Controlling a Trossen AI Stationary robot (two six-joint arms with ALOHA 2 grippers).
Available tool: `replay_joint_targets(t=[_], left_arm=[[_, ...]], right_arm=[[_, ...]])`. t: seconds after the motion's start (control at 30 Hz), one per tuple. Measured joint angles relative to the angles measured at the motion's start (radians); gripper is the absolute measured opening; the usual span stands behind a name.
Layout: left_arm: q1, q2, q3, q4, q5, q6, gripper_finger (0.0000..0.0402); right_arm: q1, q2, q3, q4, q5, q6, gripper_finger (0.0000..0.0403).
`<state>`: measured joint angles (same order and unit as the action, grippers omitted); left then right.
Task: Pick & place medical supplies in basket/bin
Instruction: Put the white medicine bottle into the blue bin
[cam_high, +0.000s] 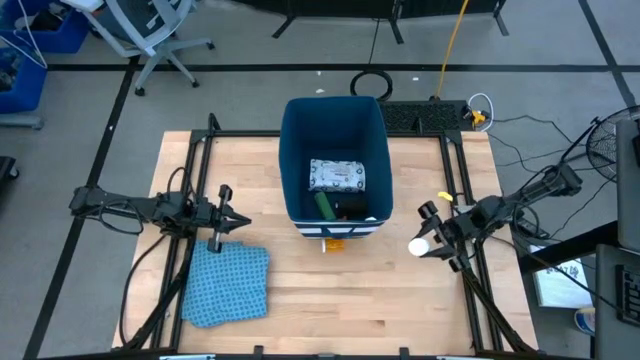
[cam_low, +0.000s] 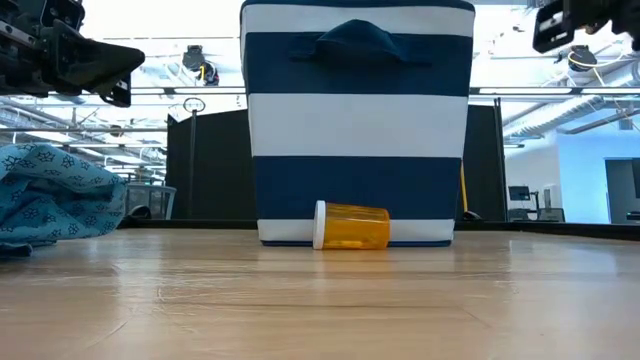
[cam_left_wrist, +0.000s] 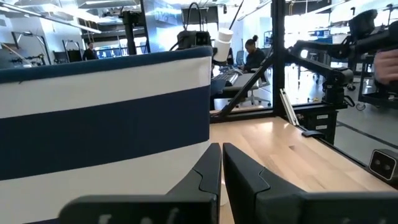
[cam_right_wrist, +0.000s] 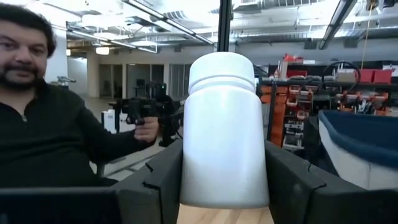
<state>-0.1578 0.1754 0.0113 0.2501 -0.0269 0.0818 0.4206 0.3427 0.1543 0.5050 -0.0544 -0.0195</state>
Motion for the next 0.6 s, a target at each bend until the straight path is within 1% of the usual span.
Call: replay_joint_targets(t=[0.13,0.2,0.3,0.37,0.43,0.5,0.53,0.6], left_arm=[[0.0,0.0,0.0,0.0,0.0,-0.002,0.0021],[0.0,0.0,0.0,0.0,0.0,-0.002,0.0021],[0.0,0.0,0.0,0.0,0.0,-0.002,0.0021],[0.0,0.0,0.0,0.0,0.0,-0.002,0.0021],[0.0,0.0,0.0,0.0,0.0,-0.002,0.0021],[0.0,0.0,0.0,0.0,0.0,-0.002,0.0021],[0.0,0.0,0.0,0.0,-0.001,-0.002,0.0021],[0.0,0.0,0.0,0.0,-0.014,-0.002,0.0021]], right_arm=[[0.0,-0.038,-0.045,0.001,0.01,-0.005,0.0167],[0.0,-0.045,-0.059,0.004,0.03,-0.008,0.0167],[0.0,-0.048,-0.072,0.007,0.034,-0.002,0.0168],[0.0,-0.047,-0.072,0.019,0.064,0.016,0.0168],[0.0,-0.041,-0.07,0.06,0.135,0.027,0.0168],[-0.004,-0.024,-0.034,0.068,0.216,0.019,0.0168],[-0.009,-0.013,-0.005,0.064,0.238,0.006,0.0168],[-0.024,0.018,0.074,0.029,0.237,-0.031,0.0168]])
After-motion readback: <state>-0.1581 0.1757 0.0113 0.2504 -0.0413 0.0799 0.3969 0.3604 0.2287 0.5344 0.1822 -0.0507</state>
